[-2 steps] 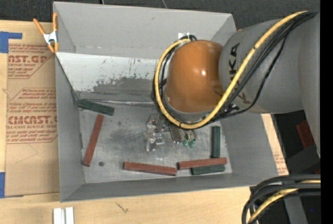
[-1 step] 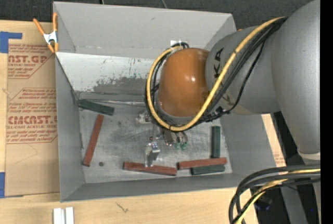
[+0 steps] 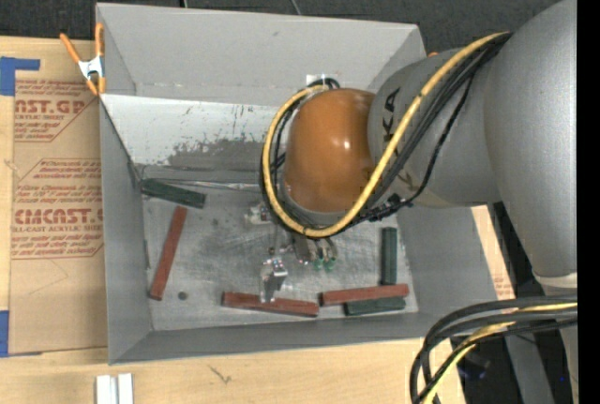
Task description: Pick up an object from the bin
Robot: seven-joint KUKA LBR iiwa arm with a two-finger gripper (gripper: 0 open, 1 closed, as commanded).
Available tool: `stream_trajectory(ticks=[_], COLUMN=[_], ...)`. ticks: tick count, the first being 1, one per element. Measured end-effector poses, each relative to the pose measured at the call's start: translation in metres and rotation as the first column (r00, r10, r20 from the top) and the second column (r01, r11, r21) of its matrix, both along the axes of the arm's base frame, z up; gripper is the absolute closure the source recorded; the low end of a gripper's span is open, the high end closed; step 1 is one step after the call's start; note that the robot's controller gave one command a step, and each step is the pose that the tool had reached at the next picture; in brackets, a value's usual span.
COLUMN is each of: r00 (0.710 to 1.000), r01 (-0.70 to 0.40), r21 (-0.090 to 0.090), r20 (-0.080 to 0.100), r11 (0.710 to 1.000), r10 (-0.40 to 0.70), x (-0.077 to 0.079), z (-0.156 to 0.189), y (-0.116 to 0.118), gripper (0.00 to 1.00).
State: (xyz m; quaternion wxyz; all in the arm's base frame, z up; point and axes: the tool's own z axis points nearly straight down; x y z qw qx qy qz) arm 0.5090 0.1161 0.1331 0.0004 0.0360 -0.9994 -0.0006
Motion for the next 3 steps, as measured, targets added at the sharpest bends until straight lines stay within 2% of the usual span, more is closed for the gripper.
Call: stream_trajectory(ticks=[1, 2, 3], r00=[1.0, 1.0, 0.999], r01=[-0.021, -0.021, -0.048], r21=[0.0, 0.0, -0.001], r20=[-0.006, -0.005, 0.003], r11=[1.0, 1.0, 0.999], r10=[0.021, 0.021, 0.048], x=[-0.023, -0.022, -0.017], z=[-0.057, -0.057, 0.088], y=[-0.028, -0.028, -0.011], gripper=[1.0, 1.0, 1.0])
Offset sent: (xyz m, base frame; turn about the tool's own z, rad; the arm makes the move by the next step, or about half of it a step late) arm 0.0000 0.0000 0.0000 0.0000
